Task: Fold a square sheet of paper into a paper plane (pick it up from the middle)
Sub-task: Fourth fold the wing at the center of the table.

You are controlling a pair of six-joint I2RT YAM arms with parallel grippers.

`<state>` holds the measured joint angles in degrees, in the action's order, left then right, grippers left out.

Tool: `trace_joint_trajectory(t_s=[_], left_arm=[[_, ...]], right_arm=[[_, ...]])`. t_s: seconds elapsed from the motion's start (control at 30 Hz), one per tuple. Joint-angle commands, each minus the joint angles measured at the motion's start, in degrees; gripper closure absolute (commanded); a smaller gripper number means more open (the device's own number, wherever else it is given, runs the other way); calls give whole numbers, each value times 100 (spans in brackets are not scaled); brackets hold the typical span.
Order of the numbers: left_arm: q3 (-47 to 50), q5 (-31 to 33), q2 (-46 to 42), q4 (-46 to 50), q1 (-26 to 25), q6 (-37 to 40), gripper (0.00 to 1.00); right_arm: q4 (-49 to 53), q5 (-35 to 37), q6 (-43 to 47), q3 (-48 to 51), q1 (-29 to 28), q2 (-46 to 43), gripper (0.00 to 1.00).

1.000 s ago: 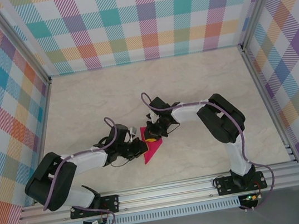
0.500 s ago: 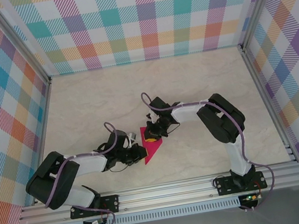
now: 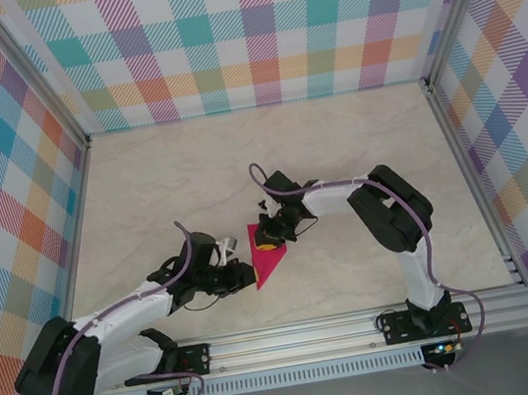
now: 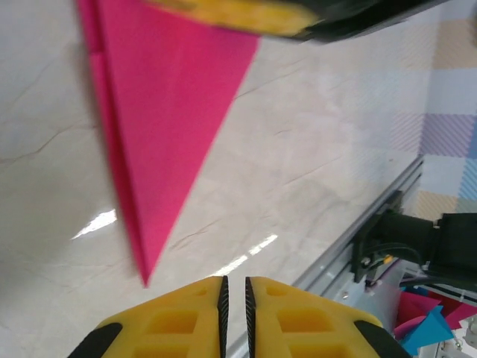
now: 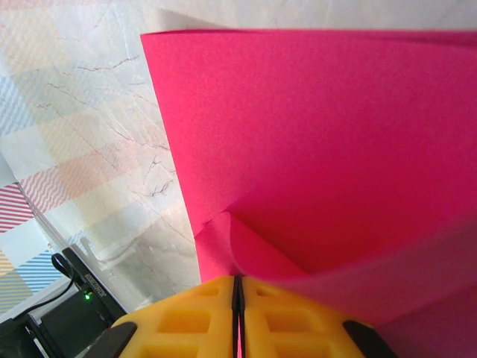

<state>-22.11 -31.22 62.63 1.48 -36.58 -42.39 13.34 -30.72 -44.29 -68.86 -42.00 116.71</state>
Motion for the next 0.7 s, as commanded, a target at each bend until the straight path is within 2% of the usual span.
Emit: trace_joint_trajectory(t_s=[0.0, 0.4, 0.67], left_arm=[[-277, 243, -202, 334, -27, 25, 83], [-80, 110, 1464, -1611, -23, -387, 86], [223, -273, 1972, -1313, -60, -219, 84]], right_arm=[[481, 448, 70, 178, 9, 450, 89], [477, 439, 78, 205, 7, 441, 89], [486, 446, 78, 206, 7, 448, 90]])
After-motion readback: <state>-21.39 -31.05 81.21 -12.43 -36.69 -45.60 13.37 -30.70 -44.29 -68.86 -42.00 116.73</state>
